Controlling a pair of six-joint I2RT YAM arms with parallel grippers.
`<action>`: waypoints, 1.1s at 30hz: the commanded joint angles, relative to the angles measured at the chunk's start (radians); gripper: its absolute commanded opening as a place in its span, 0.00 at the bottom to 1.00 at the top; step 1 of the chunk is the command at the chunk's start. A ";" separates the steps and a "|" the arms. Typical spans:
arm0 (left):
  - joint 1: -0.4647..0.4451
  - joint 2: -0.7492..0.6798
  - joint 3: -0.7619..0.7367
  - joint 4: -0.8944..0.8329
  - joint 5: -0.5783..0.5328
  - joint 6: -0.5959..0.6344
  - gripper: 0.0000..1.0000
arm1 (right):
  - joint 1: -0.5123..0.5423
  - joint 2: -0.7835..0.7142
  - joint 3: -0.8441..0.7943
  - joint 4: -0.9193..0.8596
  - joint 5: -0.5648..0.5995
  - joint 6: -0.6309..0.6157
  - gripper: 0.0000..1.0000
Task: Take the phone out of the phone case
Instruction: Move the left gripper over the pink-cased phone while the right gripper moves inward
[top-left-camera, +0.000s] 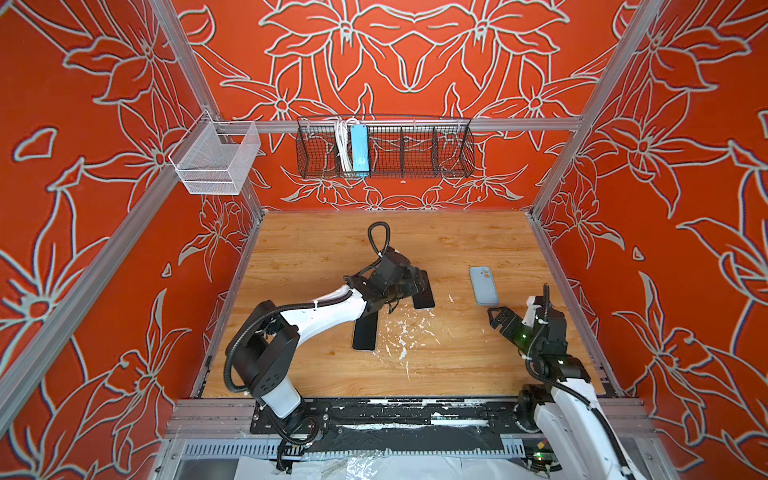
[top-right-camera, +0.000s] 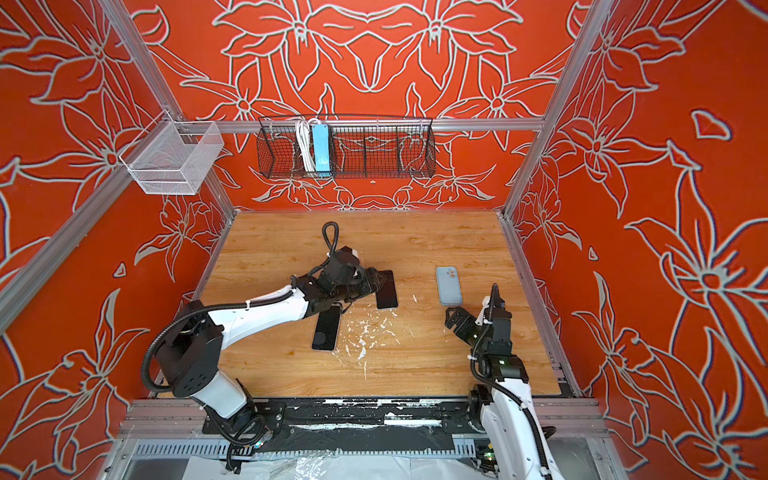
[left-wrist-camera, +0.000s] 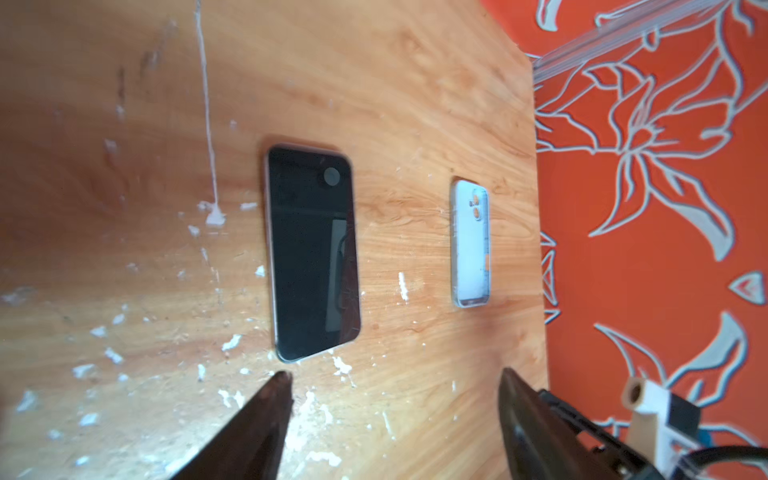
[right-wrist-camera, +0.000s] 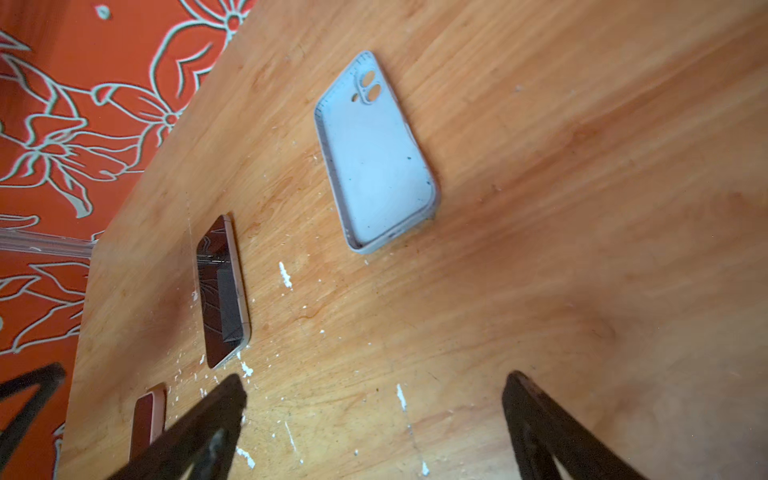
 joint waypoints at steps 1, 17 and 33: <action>0.046 -0.004 0.124 -0.427 -0.032 0.226 0.97 | 0.111 0.025 0.058 -0.027 0.133 -0.015 0.98; 0.089 0.010 0.032 -0.740 -0.189 0.265 0.97 | 0.475 0.415 0.256 0.065 0.386 -0.049 0.98; 0.123 0.052 -0.110 -0.537 -0.069 0.337 0.98 | 0.482 0.388 0.190 0.110 0.383 -0.028 0.98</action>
